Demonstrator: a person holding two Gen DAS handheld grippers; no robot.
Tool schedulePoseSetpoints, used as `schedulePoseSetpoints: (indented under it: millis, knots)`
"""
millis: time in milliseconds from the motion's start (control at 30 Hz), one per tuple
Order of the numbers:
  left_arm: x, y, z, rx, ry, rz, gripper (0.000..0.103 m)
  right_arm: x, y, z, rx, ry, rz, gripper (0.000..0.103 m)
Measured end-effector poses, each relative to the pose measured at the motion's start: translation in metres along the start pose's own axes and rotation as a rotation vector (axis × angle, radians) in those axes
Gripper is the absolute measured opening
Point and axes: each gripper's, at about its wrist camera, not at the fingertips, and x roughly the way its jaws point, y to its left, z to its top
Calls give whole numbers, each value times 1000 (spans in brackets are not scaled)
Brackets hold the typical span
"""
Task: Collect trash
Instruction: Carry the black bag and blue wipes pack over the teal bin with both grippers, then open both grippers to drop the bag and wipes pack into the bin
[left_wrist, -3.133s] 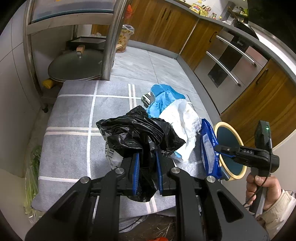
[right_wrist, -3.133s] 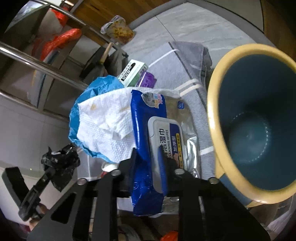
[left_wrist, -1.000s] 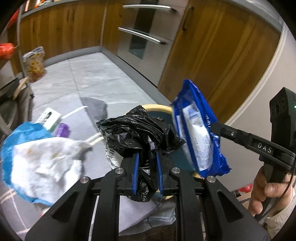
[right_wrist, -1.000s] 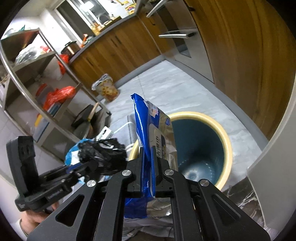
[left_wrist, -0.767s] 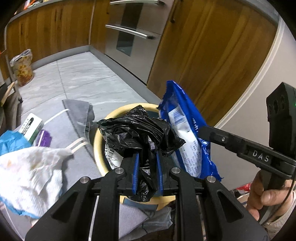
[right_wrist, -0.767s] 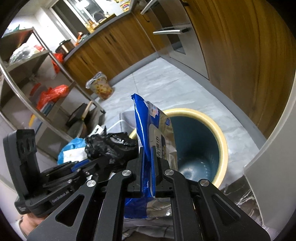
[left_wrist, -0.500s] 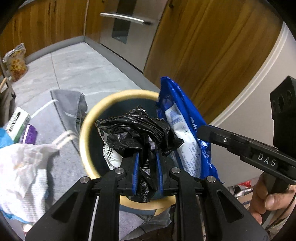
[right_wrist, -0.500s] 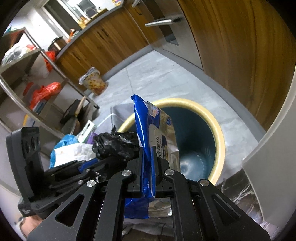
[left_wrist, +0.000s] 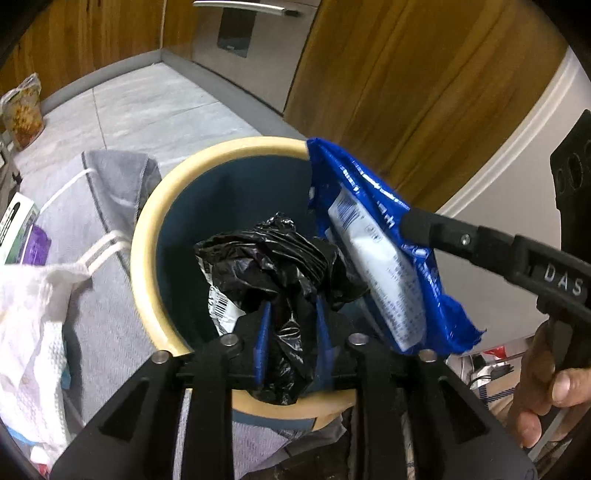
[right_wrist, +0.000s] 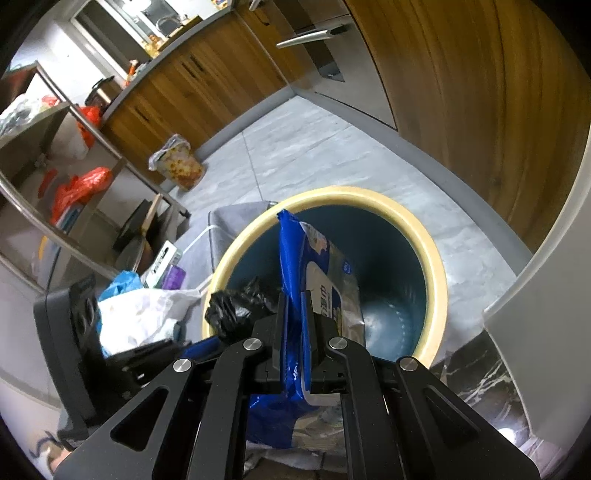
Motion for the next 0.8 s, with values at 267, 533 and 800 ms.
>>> schedulePoseSetpoints:
  millis: [267,533,800]
  knots:
    - [-21,4,-6,-5,-24,3,62,2,-5,3,46,-9,-12,11]
    - [-48,3,-10,24,-93,61,71,-1,-8,4,62,-12,-6,16]
    - [-77,1,-17,72,-158,126,73,-5,3,3,44,-15,19,35]
